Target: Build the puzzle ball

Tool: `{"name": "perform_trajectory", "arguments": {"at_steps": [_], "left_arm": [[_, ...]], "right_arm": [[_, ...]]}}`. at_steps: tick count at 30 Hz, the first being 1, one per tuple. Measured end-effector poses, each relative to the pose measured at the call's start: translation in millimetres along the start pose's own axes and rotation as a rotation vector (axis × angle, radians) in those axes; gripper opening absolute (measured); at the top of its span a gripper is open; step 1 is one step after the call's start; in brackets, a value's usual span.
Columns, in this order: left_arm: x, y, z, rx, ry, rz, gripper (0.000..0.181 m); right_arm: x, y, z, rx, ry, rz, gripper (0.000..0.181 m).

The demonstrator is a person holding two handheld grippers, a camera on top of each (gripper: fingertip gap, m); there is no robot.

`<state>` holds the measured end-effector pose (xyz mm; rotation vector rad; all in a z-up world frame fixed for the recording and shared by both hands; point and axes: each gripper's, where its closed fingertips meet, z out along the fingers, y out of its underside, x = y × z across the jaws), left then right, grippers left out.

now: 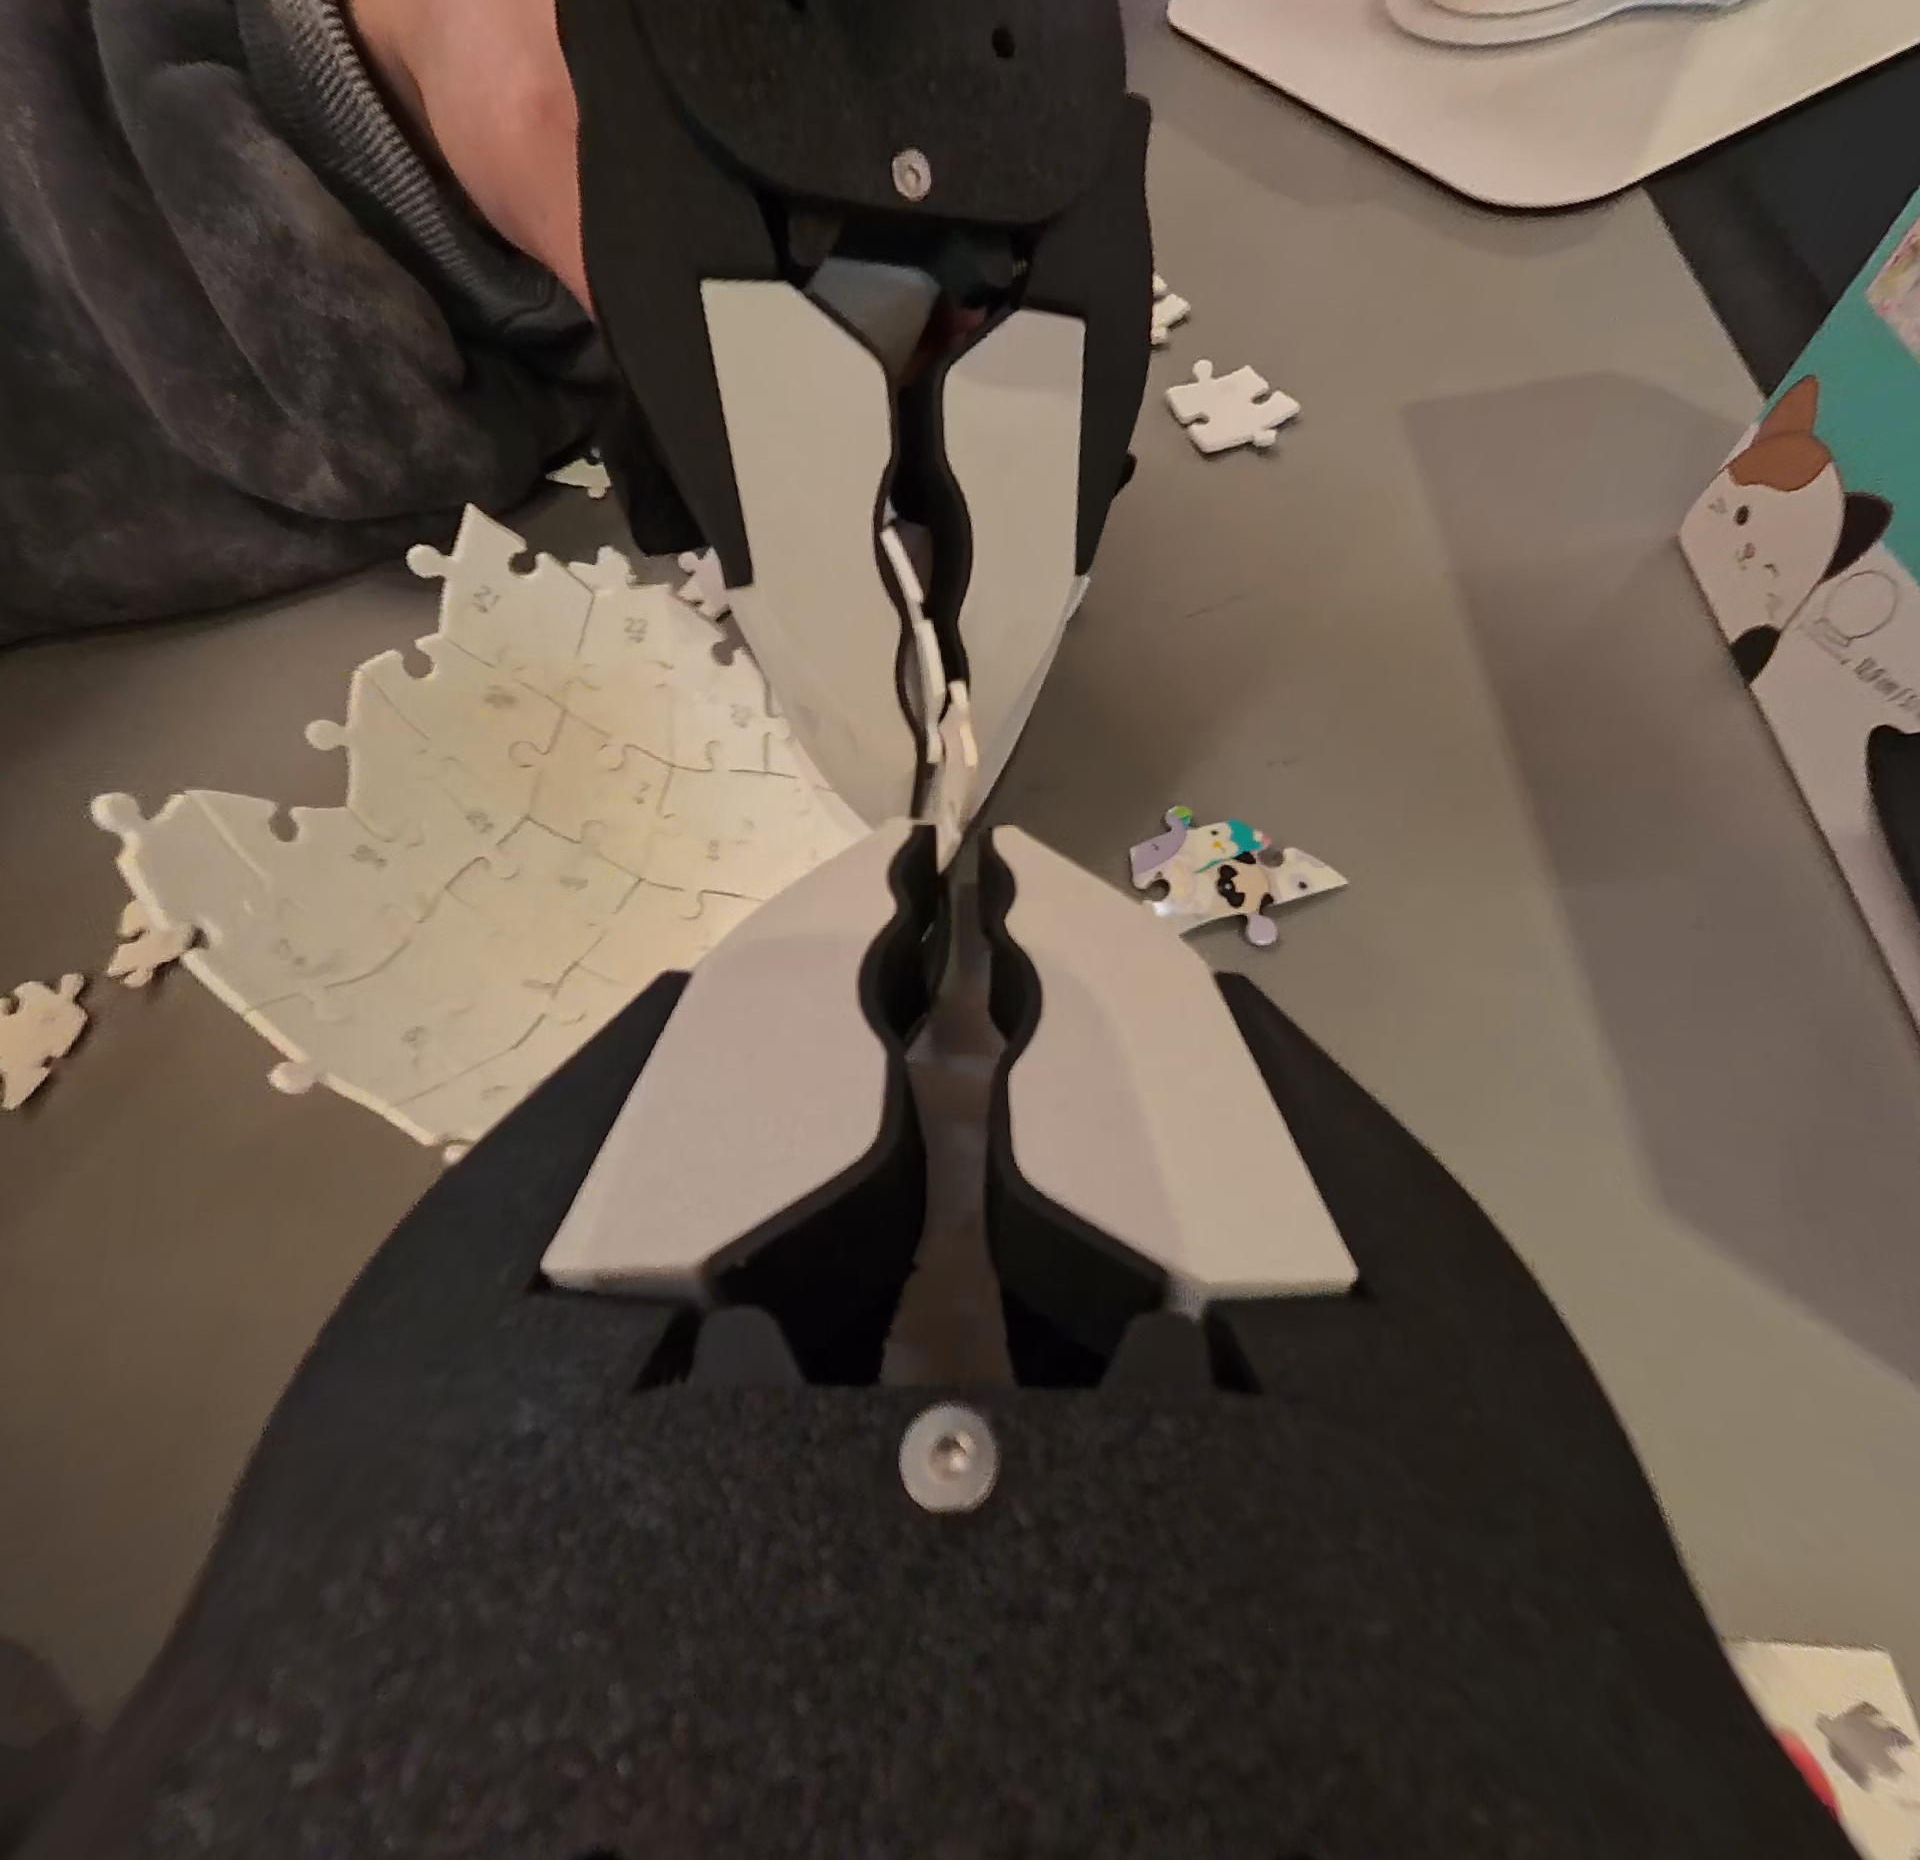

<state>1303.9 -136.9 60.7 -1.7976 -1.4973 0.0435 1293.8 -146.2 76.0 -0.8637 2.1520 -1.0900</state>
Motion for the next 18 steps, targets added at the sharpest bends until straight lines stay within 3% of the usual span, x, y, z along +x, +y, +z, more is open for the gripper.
{"name": "perform_trajectory", "arguments": {"at_steps": [4,9,12,18], "left_arm": [[1.8,0.1,1.8,-0.004,-0.001,0.013,0.005],[3.4,0.0,1.9,-0.004,-0.01,0.041,0.007],[5.2,-3.6,-3.2,0.013,-0.018,0.053,0.017],[1.9,-10.3,-16.8,0.045,-0.065,0.074,0.015]], "right_arm": [[-5.2,-0.4,2.7,-0.008,-0.058,0.048,0.011],[-5.4,2.8,5.7,-0.051,-0.065,0.066,0.003],[-5.1,1.9,5.0,-0.047,-0.062,0.069,0.003],[-5.1,2.2,5.0,-0.042,-0.06,0.071,0.002]]}}
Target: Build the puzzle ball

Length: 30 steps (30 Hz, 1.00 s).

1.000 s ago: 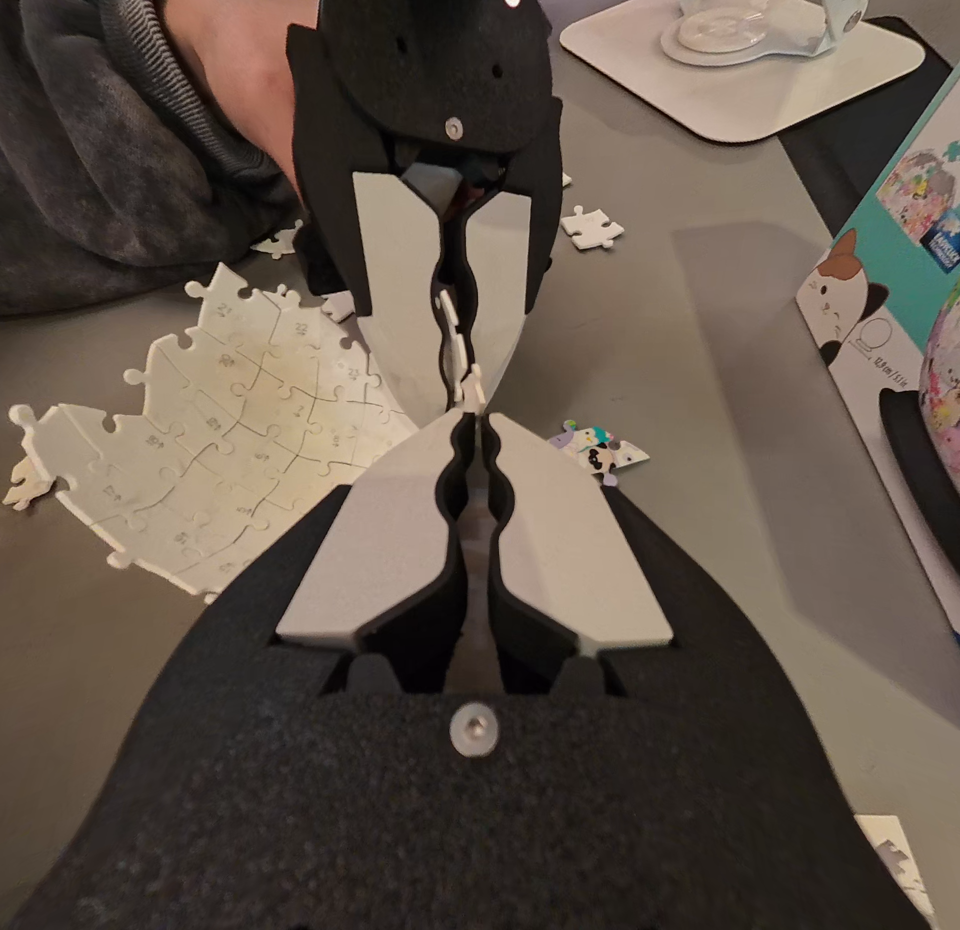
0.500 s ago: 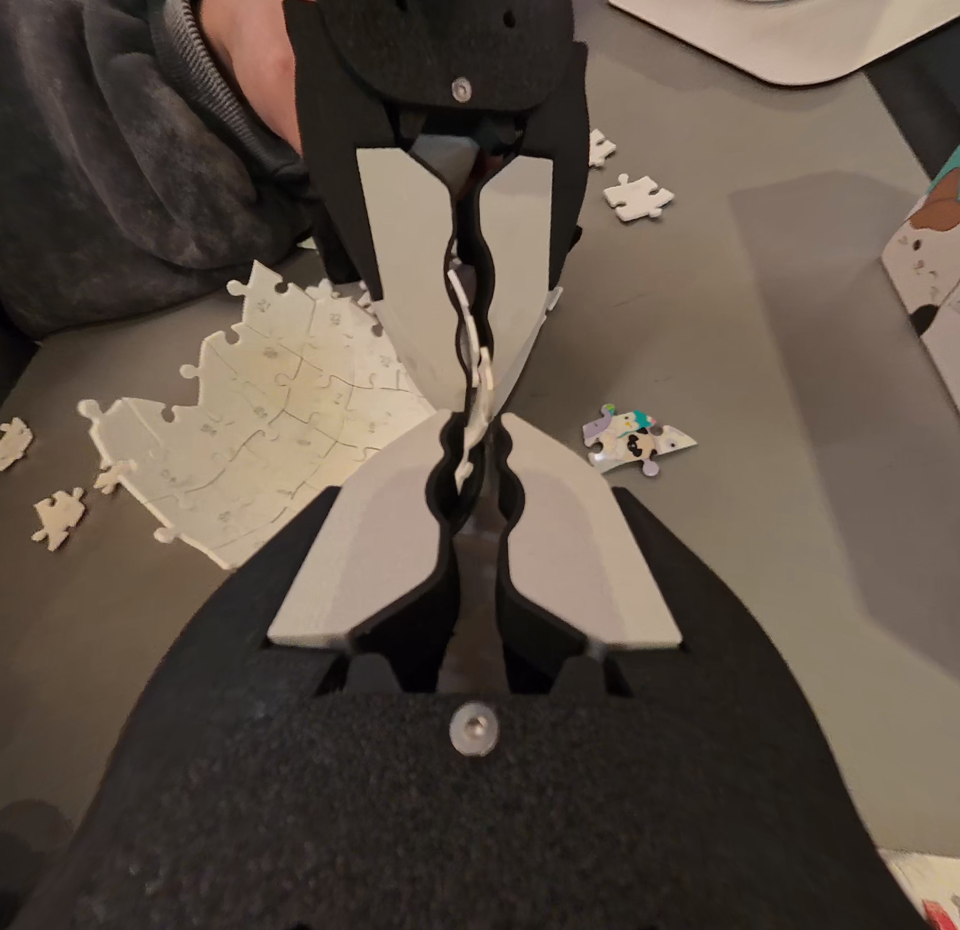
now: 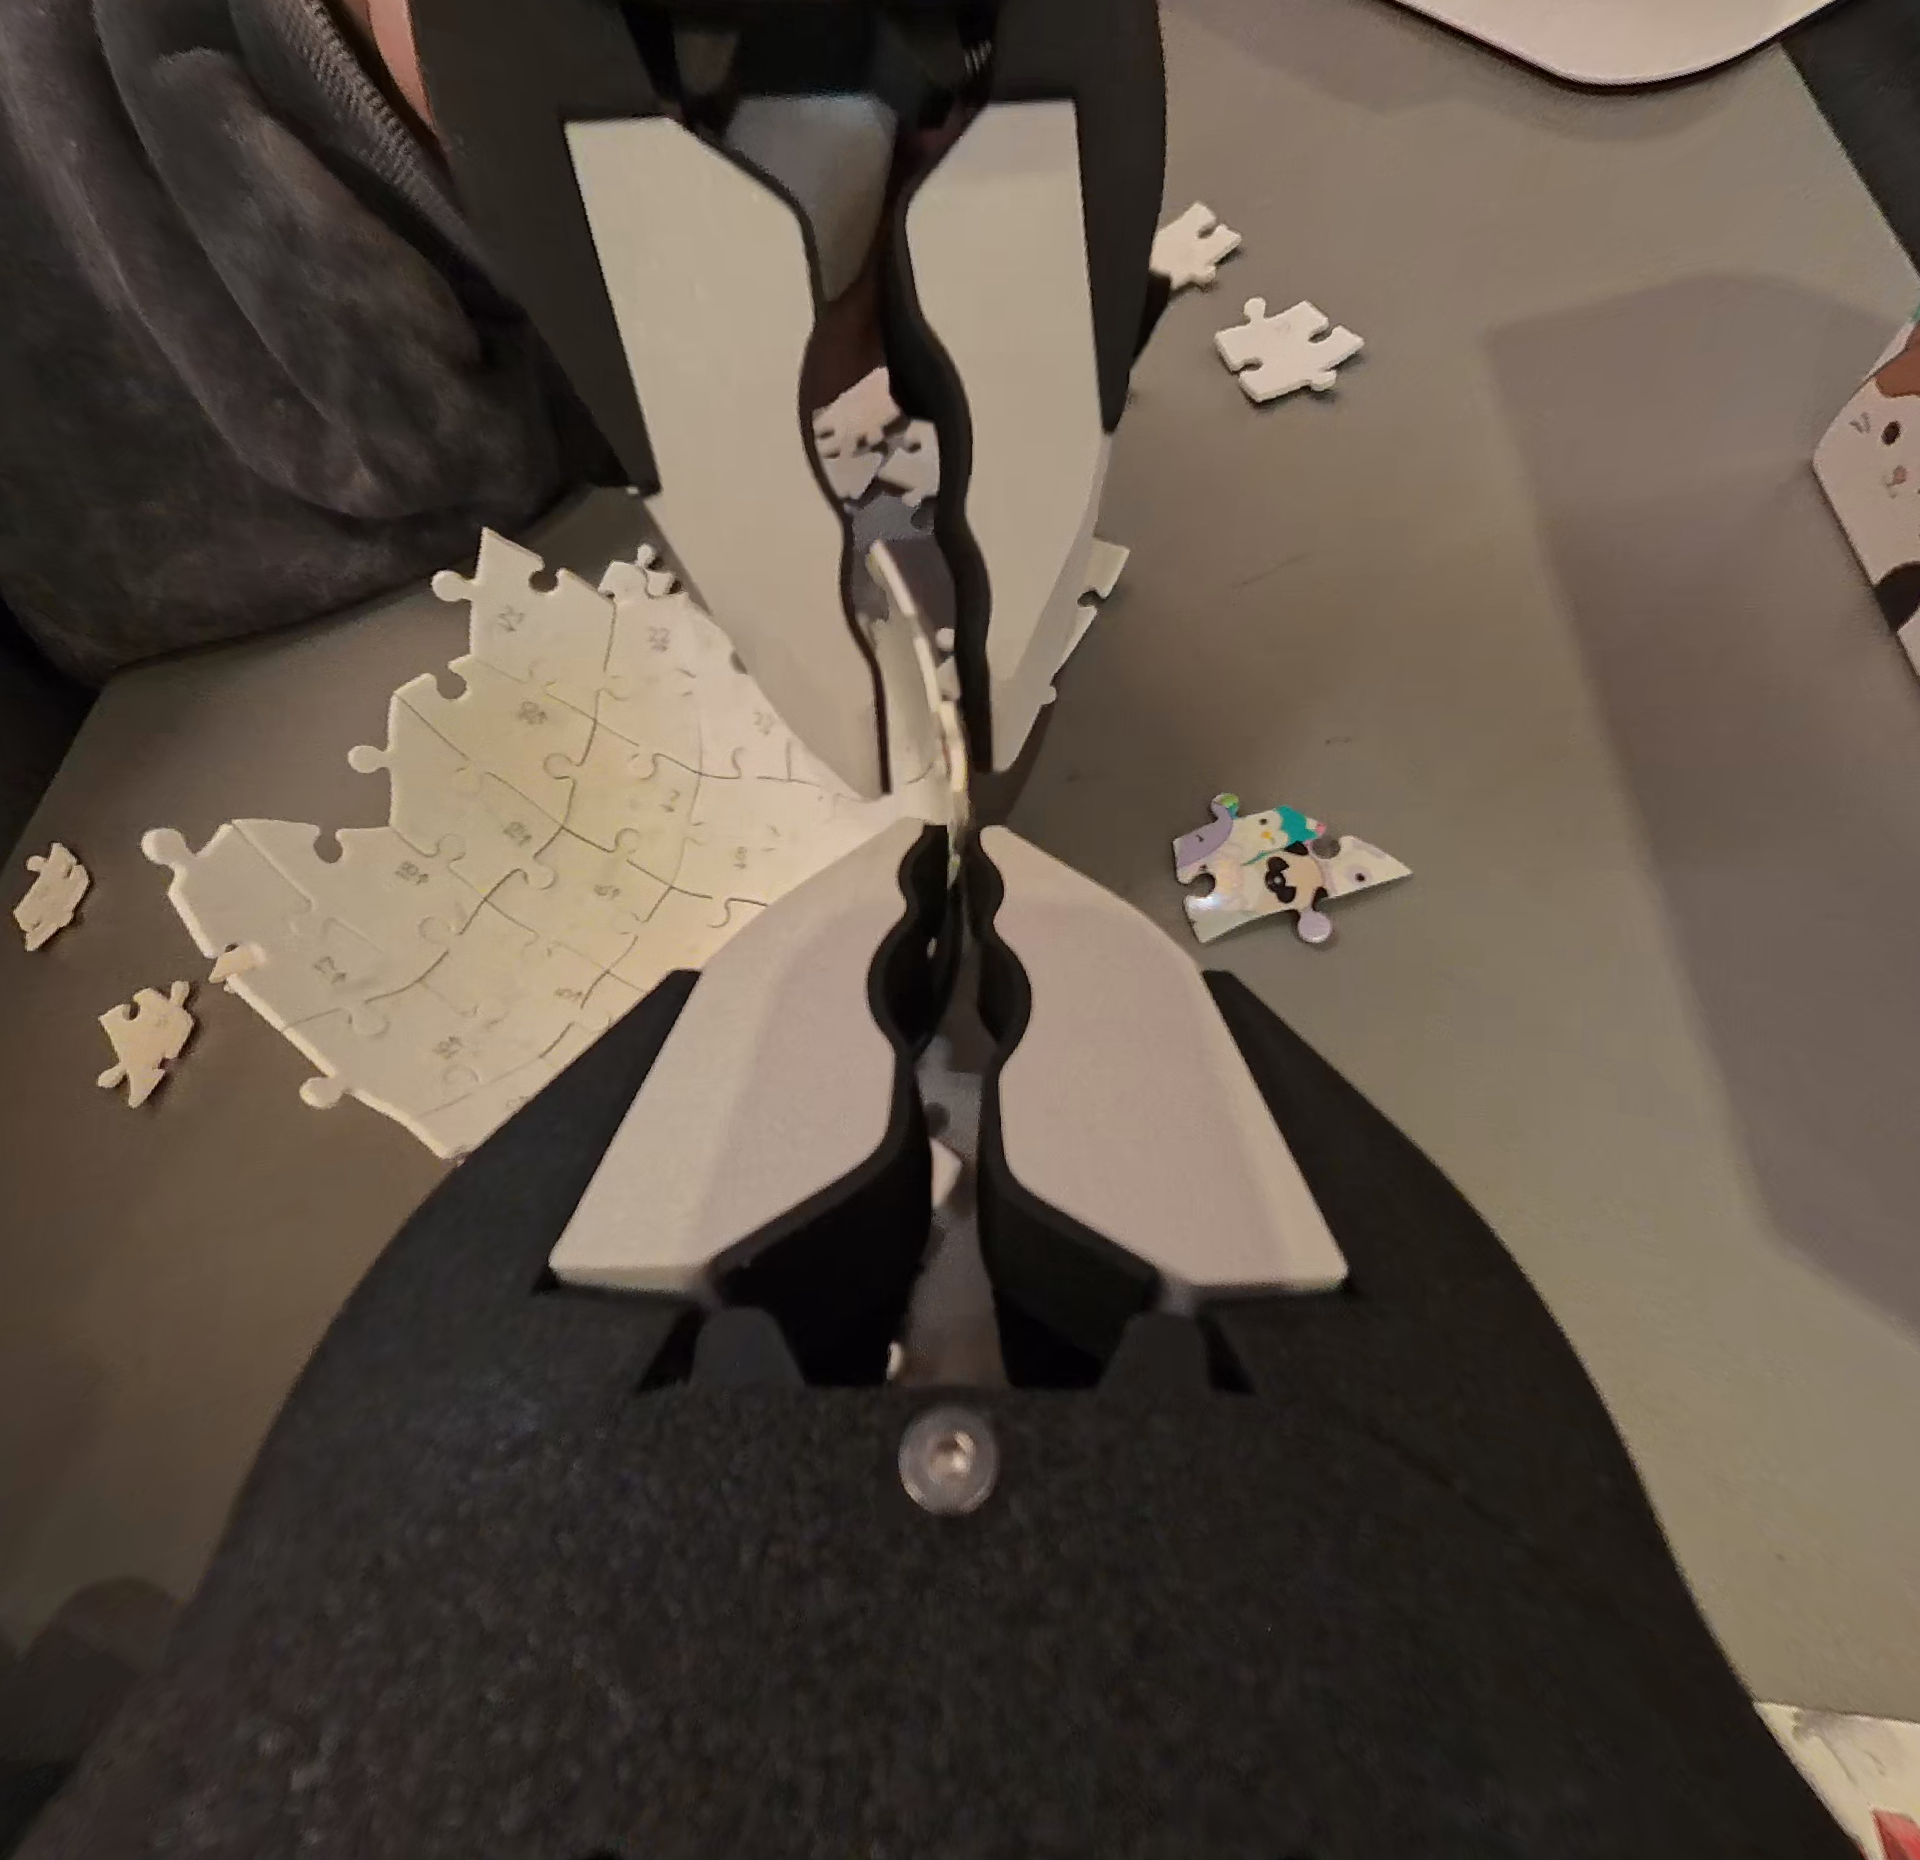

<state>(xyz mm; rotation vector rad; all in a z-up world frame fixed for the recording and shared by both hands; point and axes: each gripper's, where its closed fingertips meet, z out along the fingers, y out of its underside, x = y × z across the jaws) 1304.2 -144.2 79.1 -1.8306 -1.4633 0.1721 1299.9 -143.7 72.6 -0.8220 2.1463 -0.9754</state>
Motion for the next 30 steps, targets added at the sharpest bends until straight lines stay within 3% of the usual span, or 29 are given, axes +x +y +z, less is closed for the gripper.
{"name": "perform_trajectory", "arguments": {"at_steps": [4,30], "left_arm": [[-1.1,1.9,-0.2,-0.012,-0.013,0.016,0.004],[-0.5,1.3,-2.2,-0.01,-0.031,0.036,0.003]], "right_arm": [[-0.1,-0.1,0.2,0.005,-0.003,0.004,0.003],[-1.0,-1.6,-2.5,0.039,0.002,-0.026,0.002]]}}
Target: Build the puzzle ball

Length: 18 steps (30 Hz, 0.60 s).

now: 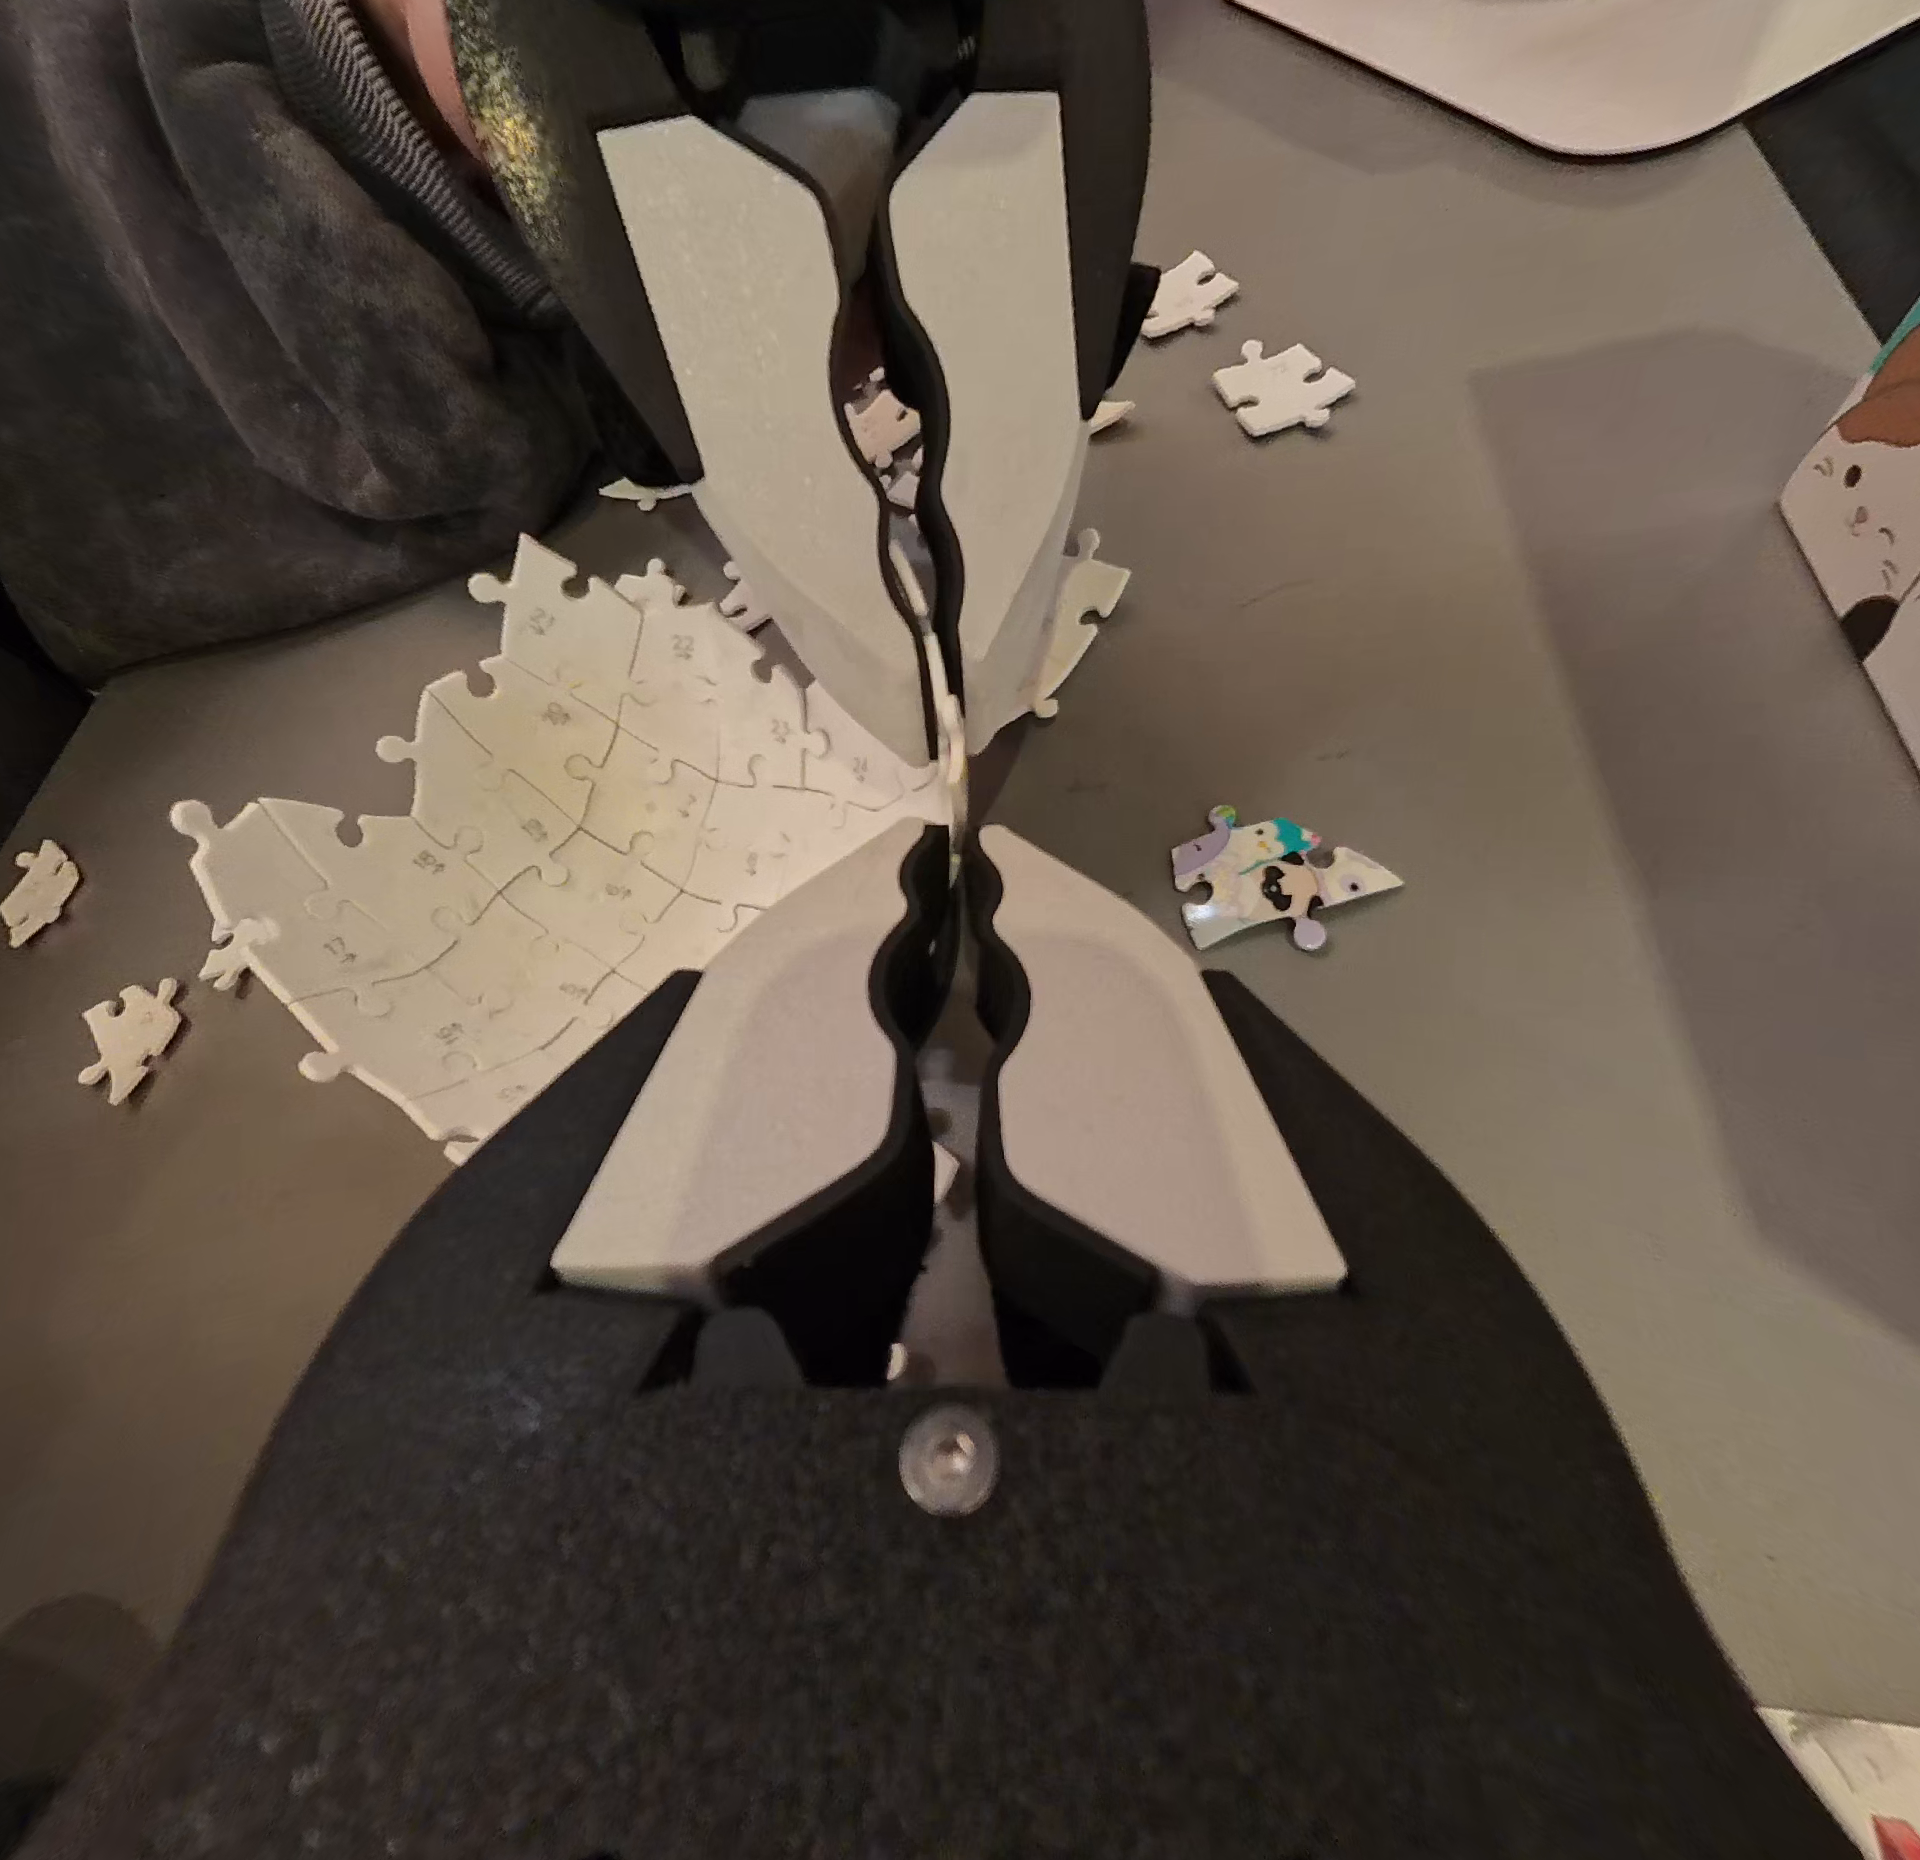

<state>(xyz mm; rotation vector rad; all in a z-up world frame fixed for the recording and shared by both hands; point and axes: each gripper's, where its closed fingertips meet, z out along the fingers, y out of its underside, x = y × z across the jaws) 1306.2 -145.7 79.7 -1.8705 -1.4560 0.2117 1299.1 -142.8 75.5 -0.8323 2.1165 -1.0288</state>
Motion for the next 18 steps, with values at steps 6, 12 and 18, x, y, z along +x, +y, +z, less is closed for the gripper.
{"name": "perform_trajectory", "arguments": {"at_steps": [6,12,18], "left_arm": [[-0.8,1.6,-0.2,0.003,0.02,-0.023,0.003],[-0.4,3.5,-0.1,-0.007,0.034,-0.044,0.003],[-0.2,4.7,-0.3,-0.024,0.031,-0.061,0.003]], "right_arm": [[0.4,-0.3,-0.1,0.002,0.006,-0.004,0.002],[1.0,-0.2,0.7,-0.002,0.017,-0.017,0.002],[0.1,0.1,2.3,-0.012,0.028,-0.048,0.002]]}}
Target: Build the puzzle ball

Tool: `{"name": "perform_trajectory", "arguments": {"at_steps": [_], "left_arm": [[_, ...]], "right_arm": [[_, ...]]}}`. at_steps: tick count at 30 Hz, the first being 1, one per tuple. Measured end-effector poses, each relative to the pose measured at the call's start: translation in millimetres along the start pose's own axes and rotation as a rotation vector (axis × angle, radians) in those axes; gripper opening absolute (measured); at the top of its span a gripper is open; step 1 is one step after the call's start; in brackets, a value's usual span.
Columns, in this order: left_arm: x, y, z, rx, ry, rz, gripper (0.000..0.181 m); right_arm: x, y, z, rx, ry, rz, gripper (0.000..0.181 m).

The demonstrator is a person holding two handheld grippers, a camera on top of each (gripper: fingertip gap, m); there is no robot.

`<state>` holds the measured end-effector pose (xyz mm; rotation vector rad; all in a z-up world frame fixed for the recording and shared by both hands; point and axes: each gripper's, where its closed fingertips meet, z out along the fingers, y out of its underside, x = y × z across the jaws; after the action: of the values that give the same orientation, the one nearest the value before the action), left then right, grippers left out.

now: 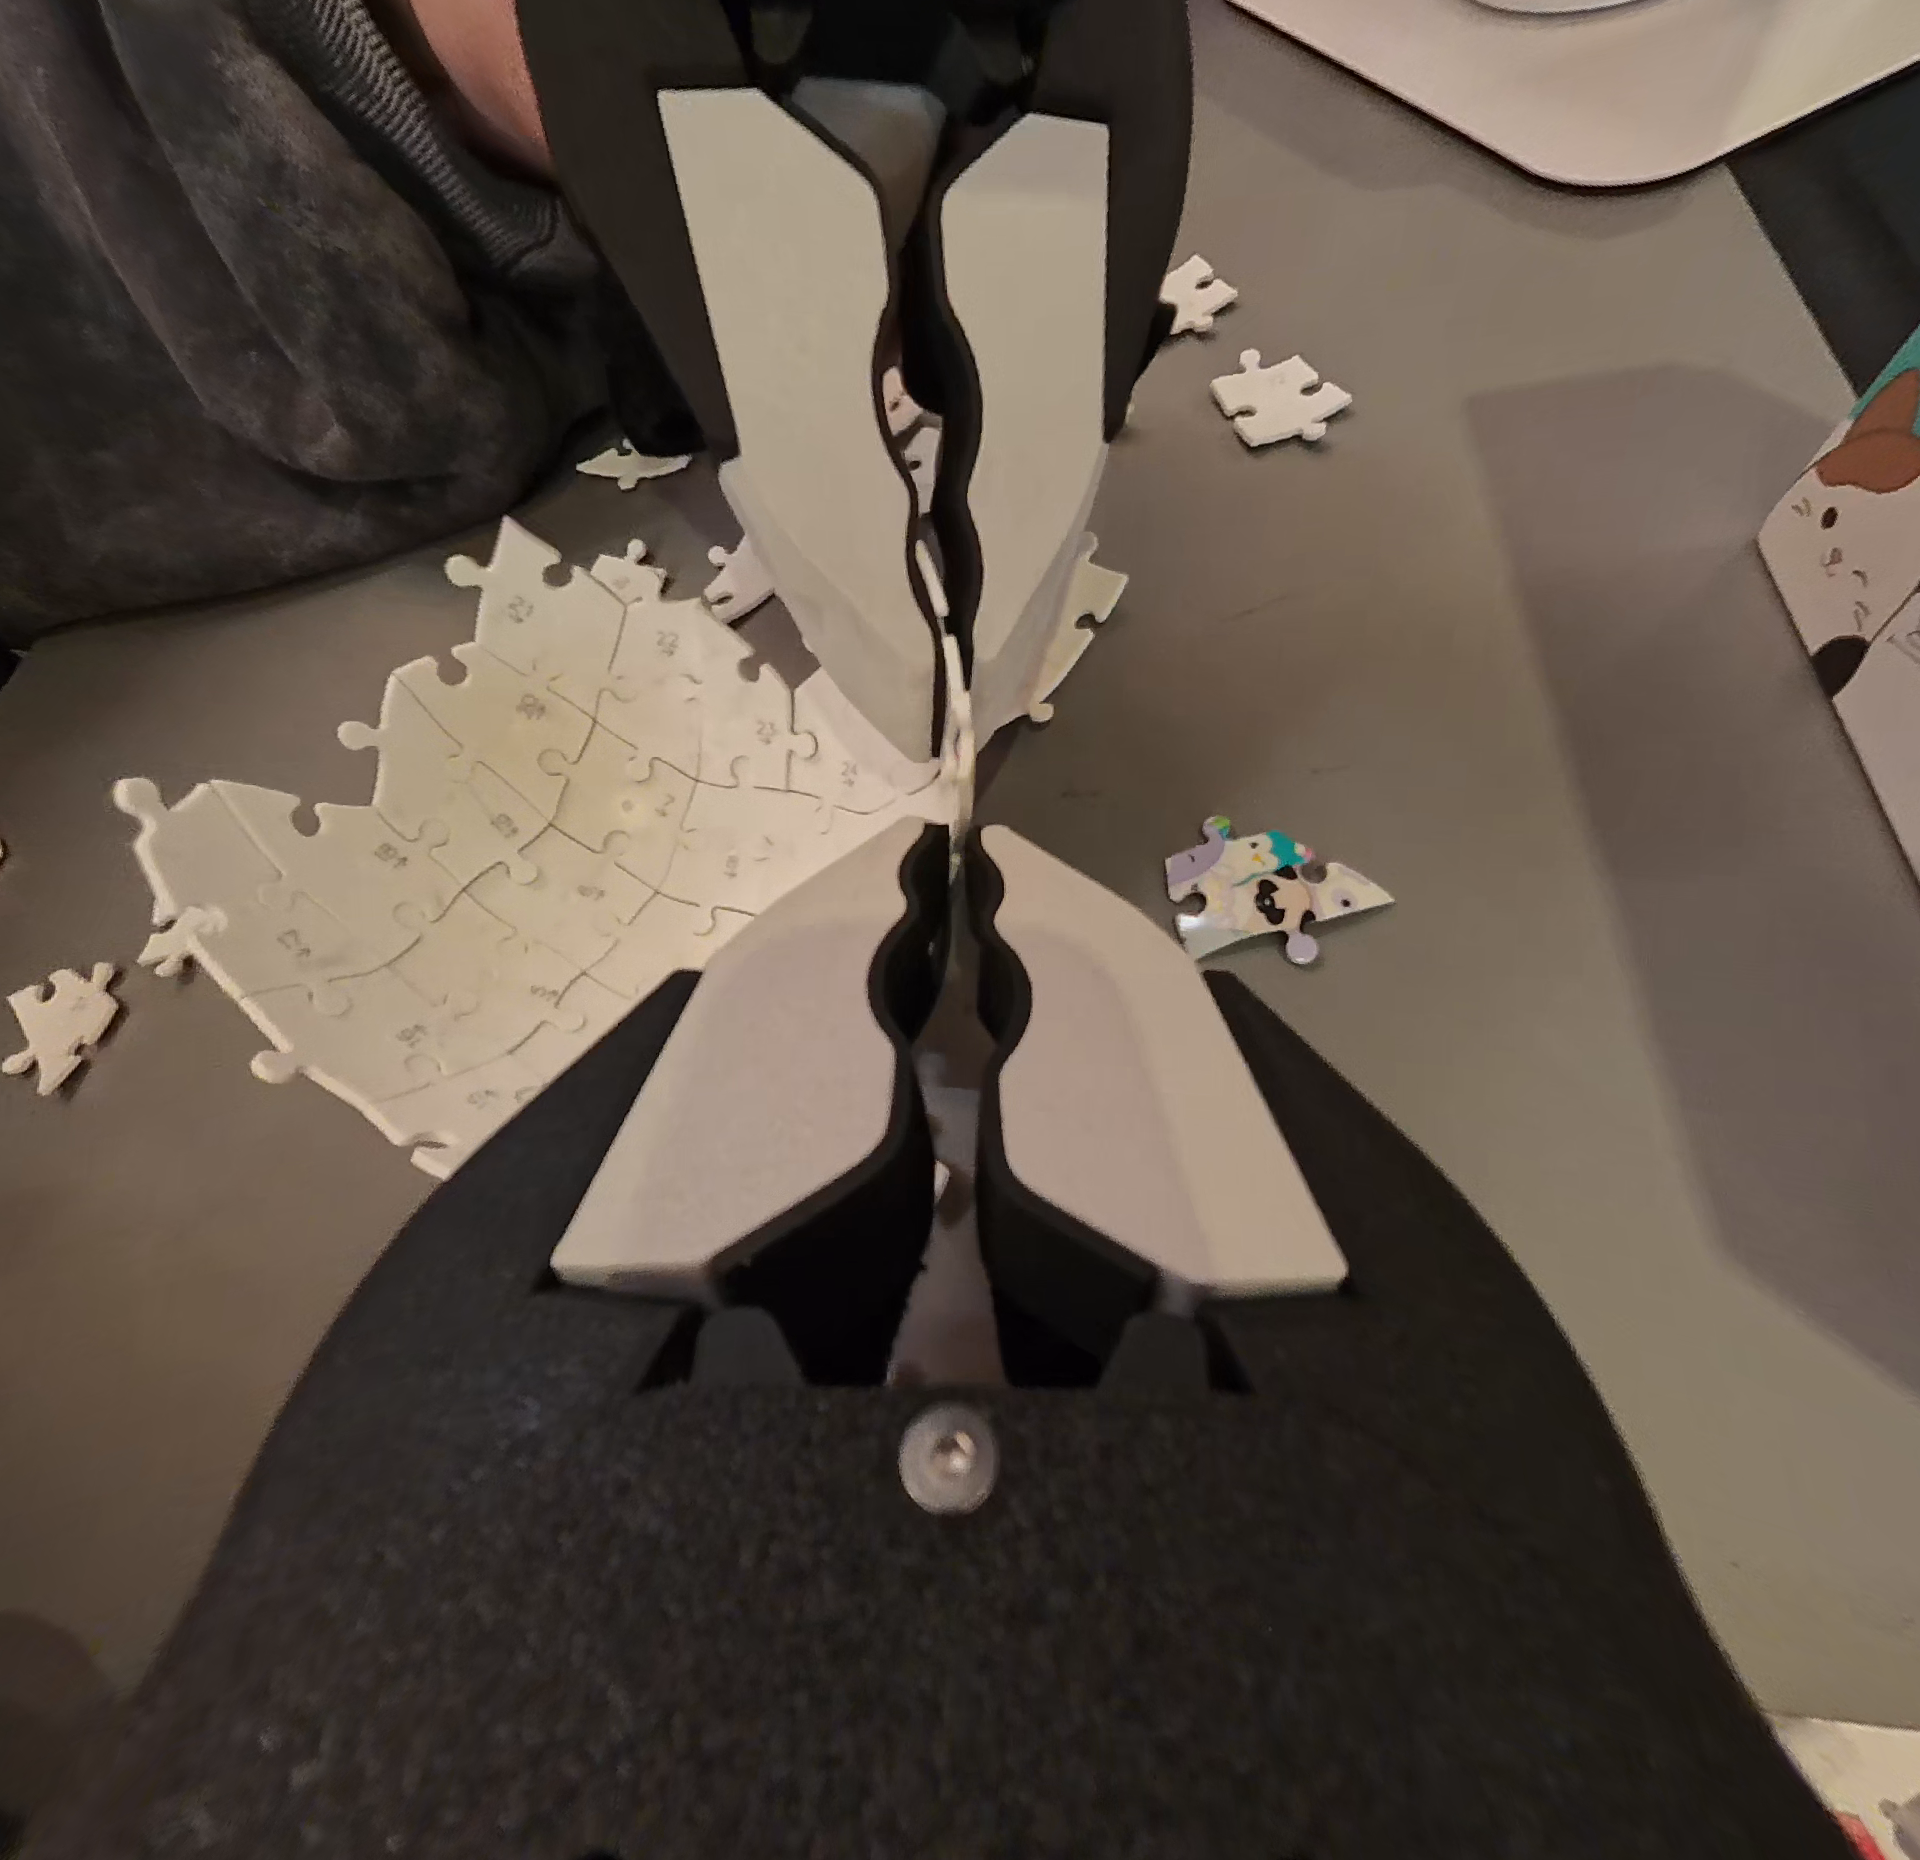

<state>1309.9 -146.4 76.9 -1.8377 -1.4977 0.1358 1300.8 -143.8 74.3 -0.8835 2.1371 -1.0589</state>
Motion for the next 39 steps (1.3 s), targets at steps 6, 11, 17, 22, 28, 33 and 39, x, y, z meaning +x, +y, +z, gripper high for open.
{"name": "perform_trajectory", "arguments": {"at_steps": [6,11,17,22,28,33,39], "left_arm": [[1.0,-0.9,-0.3,-0.006,-0.004,-0.006,0.003],[1.1,-1.7,0.1,-0.004,-0.021,0.019,0.003],[1.8,-6.6,1.6,0.024,-0.053,0.091,0.006],[1.3,-8.3,2.0,0.031,-0.077,0.137,0.005],[0.8,-4.6,2.4,0.014,-0.07,0.149,0.005],[1.3,-3.1,2.4,0.001,-0.07,0.151,0.004],[2.4,-5.7,0.8,0.023,-0.065,0.152,0.005]], "right_arm": [[-0.2,-0.6,-0.5,0.001,0.019,-0.046,0.003],[-1.3,-0.7,-1.4,0.004,0.015,-0.057,0.003],[0.1,-0.9,-1.4,0.005,0.017,-0.047,0.003],[-1.0,-2.0,-0.3,0.009,0.011,-0.044,0.003],[-1.8,-0.9,1.3,-0.001,0.001,-0.035,0.003],[-2.0,-0.4,2.2,-0.007,0.003,-0.038,0.003],[-1.9,-1.7,1.9,-0.001,0.005,-0.037,0.003]]}}
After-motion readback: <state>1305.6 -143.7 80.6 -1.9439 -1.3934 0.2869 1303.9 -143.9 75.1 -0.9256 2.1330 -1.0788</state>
